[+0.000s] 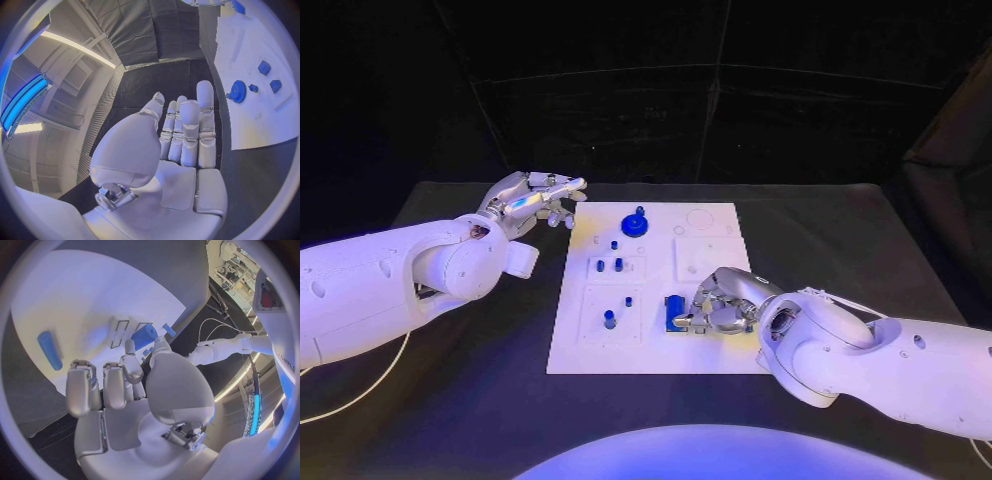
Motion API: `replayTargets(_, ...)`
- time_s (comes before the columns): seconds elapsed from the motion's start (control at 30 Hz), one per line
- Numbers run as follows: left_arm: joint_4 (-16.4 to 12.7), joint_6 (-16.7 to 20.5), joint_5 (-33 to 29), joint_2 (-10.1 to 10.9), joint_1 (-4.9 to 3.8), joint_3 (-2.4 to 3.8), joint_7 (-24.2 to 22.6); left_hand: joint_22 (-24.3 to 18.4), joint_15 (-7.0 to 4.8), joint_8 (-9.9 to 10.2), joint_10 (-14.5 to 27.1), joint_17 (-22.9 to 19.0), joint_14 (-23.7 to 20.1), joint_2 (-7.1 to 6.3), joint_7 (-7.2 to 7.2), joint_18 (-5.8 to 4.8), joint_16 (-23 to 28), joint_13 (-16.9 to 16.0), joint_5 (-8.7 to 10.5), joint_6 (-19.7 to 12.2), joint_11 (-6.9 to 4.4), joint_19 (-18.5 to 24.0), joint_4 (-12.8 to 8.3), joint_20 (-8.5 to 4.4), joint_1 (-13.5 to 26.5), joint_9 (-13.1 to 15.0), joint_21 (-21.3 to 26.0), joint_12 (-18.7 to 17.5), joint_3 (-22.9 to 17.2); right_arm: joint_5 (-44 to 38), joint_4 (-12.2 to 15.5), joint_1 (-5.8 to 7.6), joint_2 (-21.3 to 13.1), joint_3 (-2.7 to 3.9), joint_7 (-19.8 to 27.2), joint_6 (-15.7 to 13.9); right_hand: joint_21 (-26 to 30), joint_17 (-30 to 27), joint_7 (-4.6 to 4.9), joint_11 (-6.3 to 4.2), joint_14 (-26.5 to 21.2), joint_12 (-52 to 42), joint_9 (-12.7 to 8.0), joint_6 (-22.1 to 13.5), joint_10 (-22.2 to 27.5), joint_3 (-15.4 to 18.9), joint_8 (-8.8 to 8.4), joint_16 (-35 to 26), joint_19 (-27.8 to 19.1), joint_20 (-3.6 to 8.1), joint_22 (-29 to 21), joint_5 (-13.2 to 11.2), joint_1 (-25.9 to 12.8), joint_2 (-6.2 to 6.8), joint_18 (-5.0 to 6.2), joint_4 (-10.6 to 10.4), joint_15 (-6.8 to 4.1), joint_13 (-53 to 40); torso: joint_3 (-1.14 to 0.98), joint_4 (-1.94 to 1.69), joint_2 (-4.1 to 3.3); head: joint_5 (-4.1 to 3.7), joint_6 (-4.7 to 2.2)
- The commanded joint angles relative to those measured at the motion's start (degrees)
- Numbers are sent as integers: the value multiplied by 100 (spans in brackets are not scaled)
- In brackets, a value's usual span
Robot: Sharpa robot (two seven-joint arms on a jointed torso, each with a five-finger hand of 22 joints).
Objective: Assemble the parts on the task board
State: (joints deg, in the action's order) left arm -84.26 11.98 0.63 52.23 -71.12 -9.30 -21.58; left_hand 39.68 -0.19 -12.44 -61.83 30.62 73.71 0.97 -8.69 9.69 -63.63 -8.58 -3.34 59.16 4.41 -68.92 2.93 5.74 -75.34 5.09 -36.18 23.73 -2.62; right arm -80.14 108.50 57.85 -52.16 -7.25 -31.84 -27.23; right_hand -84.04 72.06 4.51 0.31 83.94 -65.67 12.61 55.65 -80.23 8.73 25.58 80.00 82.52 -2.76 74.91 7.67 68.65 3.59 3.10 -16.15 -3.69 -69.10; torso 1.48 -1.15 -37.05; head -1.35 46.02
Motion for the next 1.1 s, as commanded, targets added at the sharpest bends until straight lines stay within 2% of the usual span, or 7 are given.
replayTargets(0.03, -4, -61, -14, 1, -7, 5, -35, -7, 20, -38, 41, 0, -29, -3, 11, 79, 5, 6, 1, -29, 11, -8, -23, 21, -55, -7, 39, 38, 6, -103, 45, 5, -28, 1, 146, 11, 27, 18, -7, -32, 288, 31, 13, -13, 12, -2, 28, -30, -7, 9, 285, 51, 159, -41, -19, 49, -10, -21, 3, -8, -4, 7, -1)
replayTargets(0.2, -2, -62, -14, 0, -7, 5, -33, -7, 20, -38, 41, 0, -29, -3, 11, 79, 5, 6, 1, -29, 11, -8, -23, 21, -55, -7, 39, 38, 6, -126, 8, 5, -23, 1, 96, 5, 18, 39, -15, -38, 293, 26, 32, 9, 0, 2, 51, -21, 6, 13, 305, 123, 268, -157, -23, 39, -15, -41, 7, -5, -3, 5, -9)
replayTargets(0.37, -4, -61, -14, 0, -7, 5, -29, -7, 20, -38, 41, 0, -29, -3, 11, 79, 5, 6, 1, -29, 11, -8, -23, 21, -55, -7, 39, 38, 6, -133, -51, 5, 19, 1, 19, 10, 22, 37, -24, -46, 292, 42, 53, 23, -7, 97, 76, -28, 4, 19, 301, 431, 199, -272, -22, -38, -22, -50, 10, -14, -10, 4, -3)
replayTargets(0.6, -5, -66, -14, 0, -7, 5, -22, -7, 20, -38, 41, 0, -29, -3, 11, 79, 5, 6, 1, -29, 11, -8, -23, 21, -55, -7, 39, 38, 6, -135, -110, 6, 74, 1, -32, 131, 36, 23, -25, -49, 288, 64, 62, 12, 0, 131, 83, -40, -12, 22, 278, 468, 308, -273, -17, 16, -24, -48, 5, -3, -5, 17, 9)
replayTargets(0.8, 9, -87, -14, 4, -7, 5, 0, -7, 20, -38, 41, 0, -29, -3, 11, 79, 5, 6, 1, -29, 11, -8, -23, 21, -55, -7, 39, 38, 6, -90, -118, 7, 78, 1, 31, 204, 66, -17, -9, -35, 279, 99, 68, -39, 24, 192, 79, -71, -46, 17, 231, 432, 469, -217, -6, 77, -16, -41, 3, 1, -1, 20, 19)
replayTargets(1.1, 7, -108, -14, 19, -7, 5, 16, -7, 20, -38, 41, 0, -29, -3, 11, 79, 5, 6, 1, -29, 11, -8, -23, 21, -55, -7, 39, 38, 6, -77, -83, 7, -12, 0, 62, 241, 80, -32, 6, -25, 277, 122, 87, -70, 40, 230, 97, -91, -58, 7, 218, 425, 772, -219, -2, 211, -7, -49, 6, -5, -1, 9, 20)
